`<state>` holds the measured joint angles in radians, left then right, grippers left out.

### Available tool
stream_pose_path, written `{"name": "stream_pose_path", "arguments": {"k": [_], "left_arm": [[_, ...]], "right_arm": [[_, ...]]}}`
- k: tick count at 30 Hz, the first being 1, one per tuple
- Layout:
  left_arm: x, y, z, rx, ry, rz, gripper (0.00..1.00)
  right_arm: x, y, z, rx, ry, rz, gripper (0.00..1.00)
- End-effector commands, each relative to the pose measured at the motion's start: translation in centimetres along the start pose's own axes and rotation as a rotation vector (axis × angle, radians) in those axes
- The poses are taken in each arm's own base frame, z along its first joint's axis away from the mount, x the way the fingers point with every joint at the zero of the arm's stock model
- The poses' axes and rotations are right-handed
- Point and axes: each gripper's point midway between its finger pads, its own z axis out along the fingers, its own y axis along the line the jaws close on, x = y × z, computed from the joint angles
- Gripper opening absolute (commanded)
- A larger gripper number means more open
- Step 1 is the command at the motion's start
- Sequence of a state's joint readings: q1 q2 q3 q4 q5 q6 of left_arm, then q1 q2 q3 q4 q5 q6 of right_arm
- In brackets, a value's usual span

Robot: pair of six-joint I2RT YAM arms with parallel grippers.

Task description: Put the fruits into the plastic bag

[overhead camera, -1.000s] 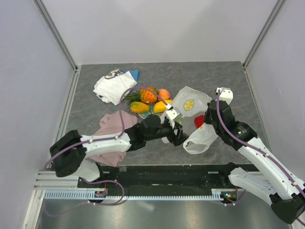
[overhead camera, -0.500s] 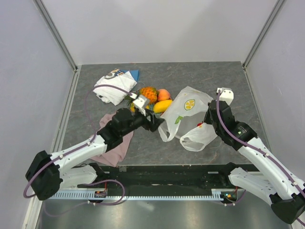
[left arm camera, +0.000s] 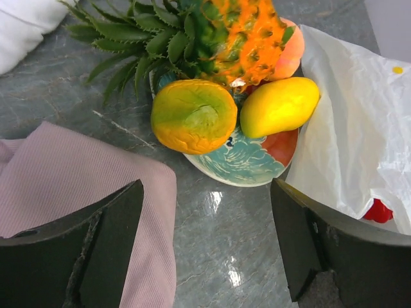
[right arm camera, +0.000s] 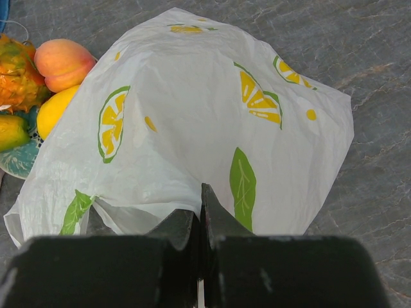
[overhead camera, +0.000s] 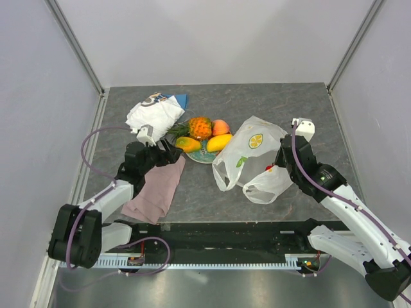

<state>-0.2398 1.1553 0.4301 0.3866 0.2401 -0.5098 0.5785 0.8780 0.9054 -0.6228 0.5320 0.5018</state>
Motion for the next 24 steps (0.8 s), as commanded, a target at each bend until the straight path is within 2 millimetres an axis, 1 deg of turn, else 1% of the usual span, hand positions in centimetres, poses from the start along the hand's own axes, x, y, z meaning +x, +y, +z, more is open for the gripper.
{"name": "stream_pose_path", "arguments": {"k": [1, 3, 4, 5, 7, 8, 9, 11, 12, 19, 20, 21, 23, 24], "left_arm": [[-0.9, -1.7, 1.0, 0.137, -0.024, -0.065, 0.87], [-1.4, -1.3, 1.5, 0.151, -0.041, -0.089, 0.87], [-1.3, -1.3, 1.7, 0.163, -0.037, -0.094, 0.87], [-0.8, -0.8, 2.2, 0.157, -0.02, -0.107, 0.87], [-1.0, -1.1, 2.6, 0.185, -0.027, -0.099, 0.86], [-0.4, -0.7, 3.0, 0.178, -0.01, -0.109, 0.86], [-0.7, -0.9, 3.2, 0.187, -0.019, -0.106, 0.86], [-0.4, -0.5, 3.7, 0.183, -0.012, -0.108, 0.85], [-0.7, -0.7, 3.8, 0.192, -0.024, -0.105, 0.85], [-0.8, -0.3, 5.0, 0.19, -0.014, -0.117, 0.84], [-1.1, -0.4, 5.2, 0.192, -0.016, -0.118, 0.84], [-0.8, -0.2, 5.4, 0.19, -0.007, -0.127, 0.84], [-1.4, -0.3, 5.6, 0.199, -0.019, -0.131, 0.84], [-1.2, -0.1, 5.8, 0.195, -0.011, -0.144, 0.84]], "right_arm": [[-0.8, -0.2, -0.3, 0.009, -0.025, 0.011, 0.0], [-0.8, -0.1, -0.2, 0.005, -0.024, 0.009, 0.0], [-0.8, -0.1, -0.2, 0.008, -0.022, 0.009, 0.0], [-0.8, -0.1, -0.2, 0.006, -0.022, 0.009, 0.0], [-0.8, -0.1, -0.2, 0.01, -0.021, 0.005, 0.0], [-0.9, -0.1, -0.1, 0.01, -0.023, 0.003, 0.0], [-0.8, -0.1, -0.1, 0.013, -0.022, -0.001, 0.0], [-0.9, 0.0, -0.1, 0.008, -0.021, 0.0, 0.0], [-1.0, 0.0, -0.1, 0.008, -0.022, -0.001, 0.0], [-0.9, 0.2, 0.0, 0.007, -0.013, -0.005, 0.0], [-0.9, 0.2, 0.0, 0.003, -0.01, -0.005, 0.0], [-0.8, 0.3, 0.1, 0.002, -0.007, -0.007, 0.0], [-0.6, 0.5, 0.3, 0.001, 0.009, -0.015, 0.0], [-0.5, 0.7, 0.5, -0.001, 0.02, -0.02, 0.0]]}}
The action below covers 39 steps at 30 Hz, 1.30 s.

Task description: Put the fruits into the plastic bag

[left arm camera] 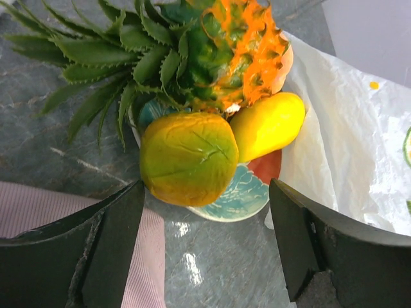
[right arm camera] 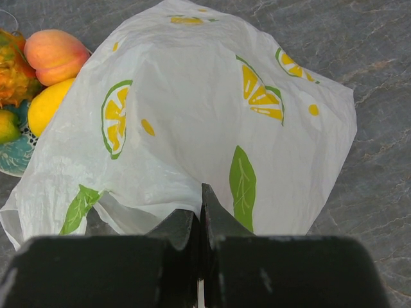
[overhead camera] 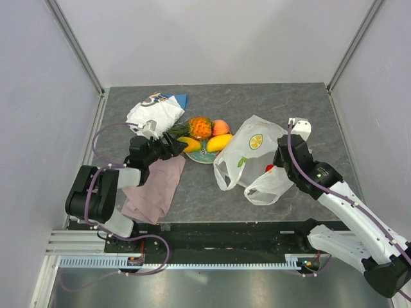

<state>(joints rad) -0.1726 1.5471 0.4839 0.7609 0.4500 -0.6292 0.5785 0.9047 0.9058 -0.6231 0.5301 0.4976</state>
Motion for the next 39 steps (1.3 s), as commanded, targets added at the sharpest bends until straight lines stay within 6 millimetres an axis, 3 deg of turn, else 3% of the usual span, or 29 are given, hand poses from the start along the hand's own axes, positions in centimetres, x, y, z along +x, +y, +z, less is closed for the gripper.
{"name": "stream_pose_path", "arguments": {"k": [1, 30, 39], "left_arm": [[-2.4, -1.0, 0.9, 0.053, -0.057, -0.018, 0.84], [-1.0, 0.2, 2.9, 0.066, 0.019, -0.05, 0.75], [-1.2, -0.3, 2.6, 0.083, 0.017, -0.037, 0.54]], "right_arm": [[-1.0, 0.7, -0.1, -0.011, 0.007, -0.006, 0.0], [-1.3, 1.8, 0.8, -0.007, 0.065, -0.059, 0.0], [-1.3, 1.8, 0.8, -0.006, 0.065, -0.07, 0.0]]}}
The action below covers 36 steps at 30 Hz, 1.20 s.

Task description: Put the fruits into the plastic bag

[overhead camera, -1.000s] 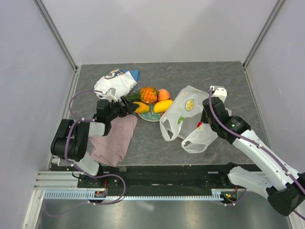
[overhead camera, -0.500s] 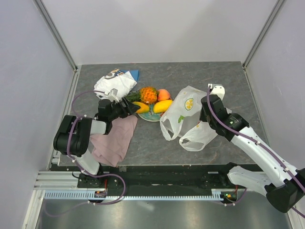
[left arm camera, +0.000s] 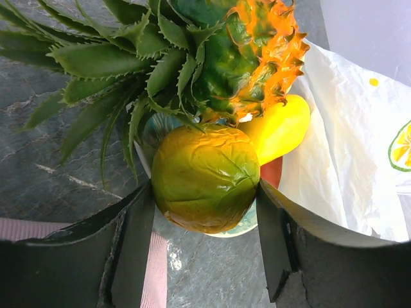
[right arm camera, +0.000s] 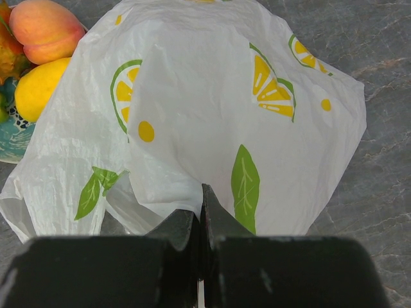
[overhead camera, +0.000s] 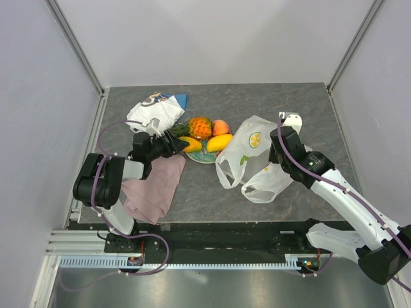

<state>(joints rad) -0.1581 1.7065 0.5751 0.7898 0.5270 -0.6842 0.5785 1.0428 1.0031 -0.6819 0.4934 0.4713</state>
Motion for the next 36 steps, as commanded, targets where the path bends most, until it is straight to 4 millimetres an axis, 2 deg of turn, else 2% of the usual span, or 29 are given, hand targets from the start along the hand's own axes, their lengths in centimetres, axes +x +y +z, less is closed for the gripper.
{"name": "stream_pose_path", "arguments": {"k": [1, 8, 17, 27, 28, 30, 31, 33, 34, 35, 36], "left_arm": [[-1.6, -1.3, 0.1, 0.05, -0.043, 0.042, 0.53], [-1.5, -2.2, -1.2, 0.057, -0.054, 0.043, 0.51], [0.0, -2.8, -3.6, 0.044, -0.037, 0.045, 0.51], [1.4, -4.1, -7.1, 0.033, -0.036, 0.064, 0.51], [0.7, -4.9, -7.7, 0.042, -0.064, 0.095, 0.51], [0.9, -5.1, -8.4, 0.026, -0.054, 0.098, 0.52], [0.6, -6.0, -8.9, 0.044, -0.071, 0.118, 0.51], [0.6, -6.6, -9.4, 0.04, -0.069, 0.13, 0.51], [0.8, -7.4, -9.5, 0.052, -0.062, 0.146, 0.52], [-0.2, -8.9, -10.0, 0.075, -0.089, 0.181, 0.52], [0.2, -8.7, -10.0, 0.041, -0.073, 0.201, 0.52]], "right_arm": [[-1.6, 0.3, -0.5, -0.012, -0.028, 0.006, 0.0], [-1.9, 0.4, -0.7, -0.016, -0.033, 0.001, 0.0], [-1.9, 0.3, -0.9, -0.018, -0.033, 0.002, 0.0], [-2.0, 0.4, -1.2, -0.026, -0.032, 0.009, 0.0], [-2.0, 0.4, -1.2, -0.024, -0.029, 0.008, 0.0], [-2.0, 0.4, -1.3, -0.023, -0.025, 0.004, 0.0], [-2.0, 0.4, -1.2, -0.019, -0.022, 0.003, 0.0], [-2.0, 0.3, -1.2, -0.018, -0.016, -0.003, 0.0], [-2.0, 0.4, -1.2, -0.019, -0.015, -0.003, 0.0], [-2.0, 0.4, -1.2, -0.018, -0.014, -0.004, 0.0], [-2.0, 0.4, -1.2, -0.017, -0.014, -0.004, 0.0]]}}
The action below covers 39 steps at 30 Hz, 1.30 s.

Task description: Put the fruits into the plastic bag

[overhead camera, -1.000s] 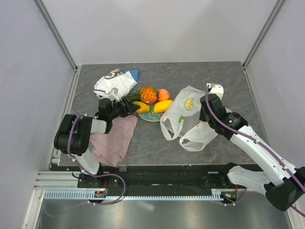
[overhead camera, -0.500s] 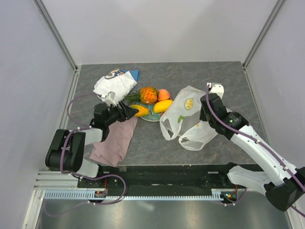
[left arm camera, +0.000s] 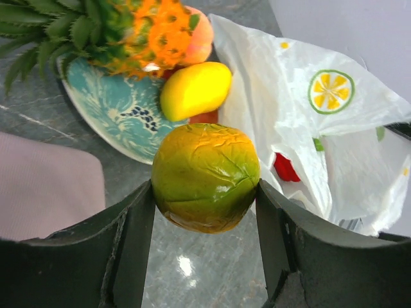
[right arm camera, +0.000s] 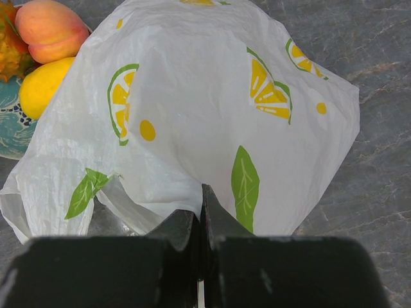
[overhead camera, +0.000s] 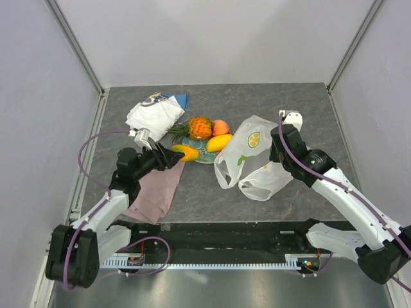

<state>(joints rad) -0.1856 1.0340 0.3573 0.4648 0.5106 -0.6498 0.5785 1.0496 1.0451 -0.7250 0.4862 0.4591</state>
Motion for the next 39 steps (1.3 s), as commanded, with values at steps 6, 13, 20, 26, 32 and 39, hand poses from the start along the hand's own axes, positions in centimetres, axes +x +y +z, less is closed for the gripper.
{"name": "stream_pose_path", "arguments": {"k": [6, 13, 20, 26, 32, 39], "left_arm": [[-1.5, -7.4, 0.0, 0.051, 0.012, 0.226, 0.52], [-1.1, -11.4, 1.6, 0.091, 0.055, 0.327, 0.53], [-2.7, -14.5, 1.9, 0.13, 0.054, 0.426, 0.53], [-5.7, -16.2, 2.3, 0.125, 0.034, 0.537, 0.53], [-5.6, -19.8, 4.5, 0.269, 0.05, 0.504, 0.53], [0.2, -22.2, 7.1, 0.359, 0.168, 0.499, 0.53]], "right_arm": [[-1.6, 0.5, -0.7, -0.016, -0.018, 0.013, 0.0], [-1.7, 0.4, -1.0, -0.023, -0.024, 0.02, 0.0], [-1.9, 0.2, -1.4, -0.02, -0.034, 0.023, 0.0], [-2.1, 0.1, -1.6, -0.021, -0.038, 0.019, 0.0], [-2.0, 0.1, -1.5, -0.02, -0.035, 0.022, 0.0], [-2.0, 0.1, -1.6, -0.023, -0.036, 0.018, 0.0]]}}
